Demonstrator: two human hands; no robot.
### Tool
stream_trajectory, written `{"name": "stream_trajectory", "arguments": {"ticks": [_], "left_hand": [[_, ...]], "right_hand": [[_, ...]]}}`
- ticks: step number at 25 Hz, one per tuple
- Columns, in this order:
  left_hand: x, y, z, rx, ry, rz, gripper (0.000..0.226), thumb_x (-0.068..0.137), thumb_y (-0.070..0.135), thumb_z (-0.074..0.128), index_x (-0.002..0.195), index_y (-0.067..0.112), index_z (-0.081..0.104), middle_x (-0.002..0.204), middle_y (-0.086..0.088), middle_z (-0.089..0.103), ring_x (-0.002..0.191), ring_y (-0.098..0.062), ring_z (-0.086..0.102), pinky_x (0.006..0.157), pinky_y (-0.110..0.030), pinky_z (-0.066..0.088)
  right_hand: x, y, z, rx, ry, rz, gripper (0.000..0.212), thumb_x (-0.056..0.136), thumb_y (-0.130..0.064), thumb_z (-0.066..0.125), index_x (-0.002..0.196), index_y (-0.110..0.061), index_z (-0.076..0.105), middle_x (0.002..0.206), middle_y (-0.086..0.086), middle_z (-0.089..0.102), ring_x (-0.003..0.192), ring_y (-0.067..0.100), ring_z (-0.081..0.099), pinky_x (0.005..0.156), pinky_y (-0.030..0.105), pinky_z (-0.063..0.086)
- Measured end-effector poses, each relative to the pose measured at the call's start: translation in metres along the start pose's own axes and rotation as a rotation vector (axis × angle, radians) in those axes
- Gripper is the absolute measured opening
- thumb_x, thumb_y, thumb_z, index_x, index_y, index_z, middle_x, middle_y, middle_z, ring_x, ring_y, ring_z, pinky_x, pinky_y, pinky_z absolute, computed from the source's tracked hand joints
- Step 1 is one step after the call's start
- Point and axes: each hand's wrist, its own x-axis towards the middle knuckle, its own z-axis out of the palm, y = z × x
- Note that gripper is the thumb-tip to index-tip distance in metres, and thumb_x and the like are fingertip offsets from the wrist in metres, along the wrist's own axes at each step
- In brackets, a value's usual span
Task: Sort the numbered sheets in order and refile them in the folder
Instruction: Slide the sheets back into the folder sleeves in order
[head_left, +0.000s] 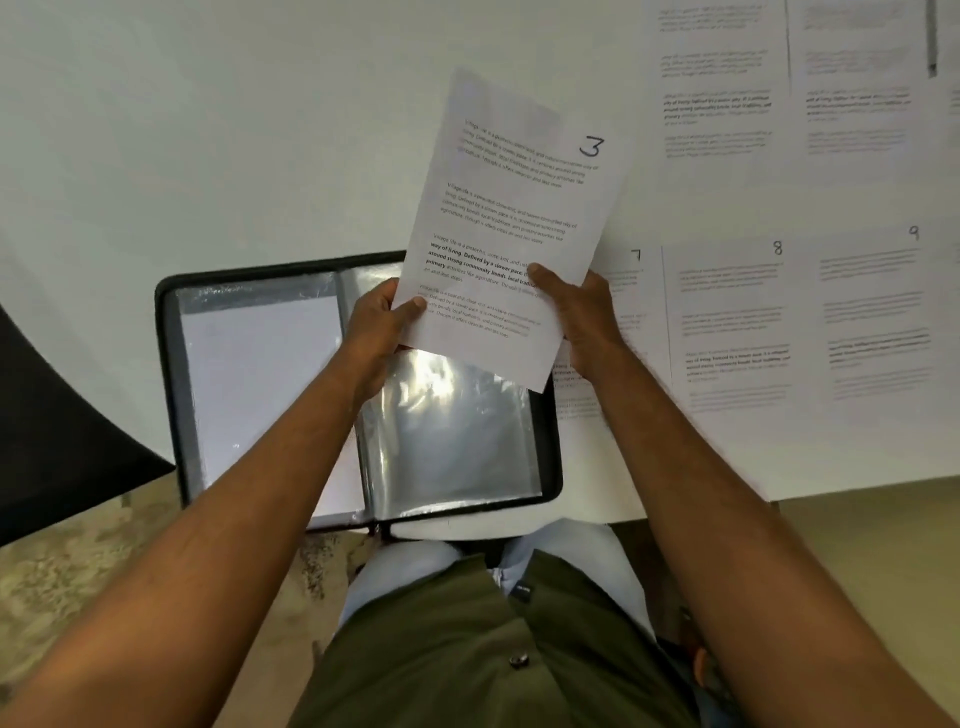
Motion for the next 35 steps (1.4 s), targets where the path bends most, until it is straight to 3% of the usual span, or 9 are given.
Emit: {"name": "stream_trajectory", "arguments": {"ticks": [4, 9, 14, 18, 20, 23, 26, 29, 35], "left_hand": [[-0.010, -0.010, -0.018, 0.028, -0.015, 0.016, 0.026, 0.103, 0.008, 0.055, 0.128, 0.012, 0.064, 0.112, -0.001, 0.075, 0.089, -0.009, 0.074, 0.068, -0.024, 0.059], [-0.008, -0.019, -0.040, 0.160, -0.027, 0.083, 0.020, 0.102, 0.011, 0.058, 0.119, 0.019, 0.066, 0.116, 0.000, 0.073, 0.103, -0.015, 0.071, 0.090, -0.033, 0.059], [0.030, -0.036, -0.066, 1.128, 0.009, 0.477, 0.046, 0.087, 0.036, 0.050, 0.124, 0.012, 0.062, 0.130, -0.009, 0.063, 0.122, -0.034, 0.056, 0.102, -0.046, 0.045], [0.041, -0.046, -0.069, 1.469, -0.060, 0.470, 0.075, 0.092, 0.030, 0.063, 0.154, 0.006, 0.031, 0.165, -0.015, 0.023, 0.147, -0.045, 0.025, 0.108, -0.055, 0.038], [0.039, -0.054, -0.067, 1.596, -0.051, 0.548, 0.077, 0.091, 0.022, 0.067, 0.155, -0.001, 0.031, 0.165, -0.019, 0.023, 0.147, -0.047, 0.025, 0.106, -0.058, 0.040], [0.036, -0.061, -0.066, 1.606, -0.013, 0.647, 0.063, 0.087, 0.009, 0.066, 0.145, -0.001, 0.045, 0.154, -0.022, 0.042, 0.138, -0.046, 0.041, 0.100, -0.056, 0.045], [0.030, -0.056, -0.064, 1.541, 0.015, 0.706, 0.048, 0.088, 0.006, 0.063, 0.134, 0.005, 0.052, 0.131, -0.017, 0.059, 0.118, -0.039, 0.054, 0.086, -0.047, 0.049], [0.027, -0.048, -0.061, 1.510, -0.009, 0.724, 0.059, 0.084, 0.009, 0.070, 0.139, 0.001, 0.051, 0.113, -0.023, 0.064, 0.099, -0.043, 0.059, 0.074, -0.045, 0.051], [0.043, -0.034, -0.051, 1.516, 0.051, 0.649, 0.057, 0.101, 0.037, 0.053, 0.149, 0.008, 0.042, 0.120, -0.021, 0.063, 0.112, -0.044, 0.055, 0.083, -0.048, 0.048]], "right_hand": [[-0.021, 0.025, 0.009, -0.064, 0.013, -0.012, 0.030, 0.091, -0.013, 0.077, 0.120, -0.012, 0.070, 0.106, -0.002, 0.077, 0.094, 0.011, 0.075, 0.076, 0.024, 0.059], [-0.044, 0.035, 0.020, -0.129, 0.052, -0.074, 0.033, 0.094, -0.015, 0.074, 0.126, -0.017, 0.067, 0.106, -0.010, 0.074, 0.090, 0.000, 0.072, 0.071, 0.015, 0.056], [-0.057, 0.038, 0.017, -0.138, 0.174, -0.153, 0.044, 0.093, -0.025, 0.075, 0.135, -0.020, 0.064, 0.121, -0.005, 0.073, 0.109, 0.011, 0.070, 0.096, 0.035, 0.058], [-0.066, 0.037, 0.012, -0.131, 0.269, -0.157, 0.040, 0.095, -0.024, 0.073, 0.133, -0.019, 0.065, 0.118, -0.006, 0.074, 0.108, 0.011, 0.070, 0.097, 0.036, 0.058], [-0.070, 0.038, 0.008, -0.136, 0.303, -0.165, 0.038, 0.096, -0.022, 0.071, 0.133, -0.018, 0.064, 0.117, -0.008, 0.073, 0.107, 0.009, 0.070, 0.093, 0.028, 0.058], [-0.077, 0.043, 0.003, -0.137, 0.332, -0.177, 0.037, 0.097, -0.019, 0.069, 0.134, -0.018, 0.064, 0.117, -0.009, 0.072, 0.107, 0.006, 0.070, 0.086, 0.020, 0.057], [-0.083, 0.047, 0.002, -0.139, 0.352, -0.169, 0.043, 0.097, -0.021, 0.070, 0.139, -0.017, 0.060, 0.122, -0.007, 0.072, 0.110, 0.008, 0.069, 0.091, 0.023, 0.057], [-0.085, 0.048, 0.002, -0.154, 0.371, -0.169, 0.045, 0.097, -0.020, 0.070, 0.140, -0.017, 0.059, 0.125, -0.006, 0.071, 0.112, 0.009, 0.068, 0.097, 0.029, 0.056], [-0.083, 0.048, 0.001, -0.161, 0.386, -0.184, 0.045, 0.096, -0.022, 0.070, 0.140, -0.019, 0.059, 0.126, -0.004, 0.071, 0.114, 0.012, 0.068, 0.100, 0.036, 0.056]]}}
